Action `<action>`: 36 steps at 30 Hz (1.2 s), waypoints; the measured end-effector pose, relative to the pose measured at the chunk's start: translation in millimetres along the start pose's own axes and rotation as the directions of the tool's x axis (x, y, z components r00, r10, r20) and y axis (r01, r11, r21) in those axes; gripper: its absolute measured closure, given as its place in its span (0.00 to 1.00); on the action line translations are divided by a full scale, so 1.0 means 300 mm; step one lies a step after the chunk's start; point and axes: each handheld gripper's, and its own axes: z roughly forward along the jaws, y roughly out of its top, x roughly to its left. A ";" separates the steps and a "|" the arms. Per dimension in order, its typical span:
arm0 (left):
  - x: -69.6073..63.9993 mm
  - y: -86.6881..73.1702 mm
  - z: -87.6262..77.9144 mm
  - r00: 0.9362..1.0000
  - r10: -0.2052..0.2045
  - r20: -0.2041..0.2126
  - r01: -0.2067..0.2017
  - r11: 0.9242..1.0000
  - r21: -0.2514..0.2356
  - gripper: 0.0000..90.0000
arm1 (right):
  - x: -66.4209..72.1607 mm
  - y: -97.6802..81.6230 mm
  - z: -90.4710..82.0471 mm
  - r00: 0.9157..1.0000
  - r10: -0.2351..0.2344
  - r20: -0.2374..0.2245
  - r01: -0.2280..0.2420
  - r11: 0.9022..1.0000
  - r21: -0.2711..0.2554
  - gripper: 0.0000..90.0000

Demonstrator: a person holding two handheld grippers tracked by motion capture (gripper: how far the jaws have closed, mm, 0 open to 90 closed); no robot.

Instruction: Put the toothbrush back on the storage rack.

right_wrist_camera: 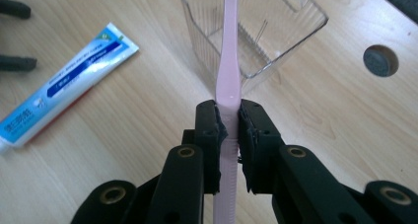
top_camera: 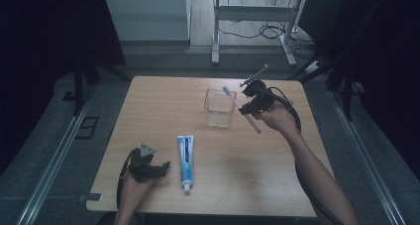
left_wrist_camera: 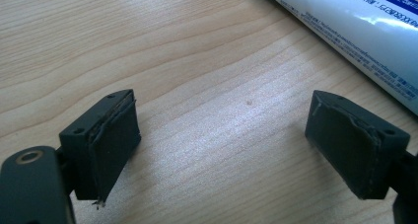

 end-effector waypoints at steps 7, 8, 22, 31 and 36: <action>0.000 0.000 0.000 1.000 0.000 0.000 0.000 1.000 0.000 0.14 | -0.012 0.027 0.004 1.000 0.010 0.008 -0.010 0.999 -0.048 0.87; 0.000 0.000 0.000 1.000 0.000 0.000 0.000 1.000 0.000 0.14 | -0.012 0.032 0.005 1.000 0.015 0.007 -0.014 0.999 -0.051 0.87; 0.000 0.000 0.000 1.000 0.001 0.000 -0.001 1.000 0.000 0.14 | -0.013 0.104 0.029 1.000 0.016 0.010 -0.015 0.991 -0.133 0.87; 0.001 0.000 0.000 1.000 0.003 0.003 -0.003 1.000 0.001 0.14 | -0.022 0.154 0.039 0.999 0.033 0.013 -0.030 0.981 -0.191 0.87; 0.001 0.000 0.000 1.000 0.002 0.005 -0.002 1.000 0.001 0.14 | -0.025 0.180 0.041 0.999 0.039 0.018 -0.035 0.976 -0.216 0.87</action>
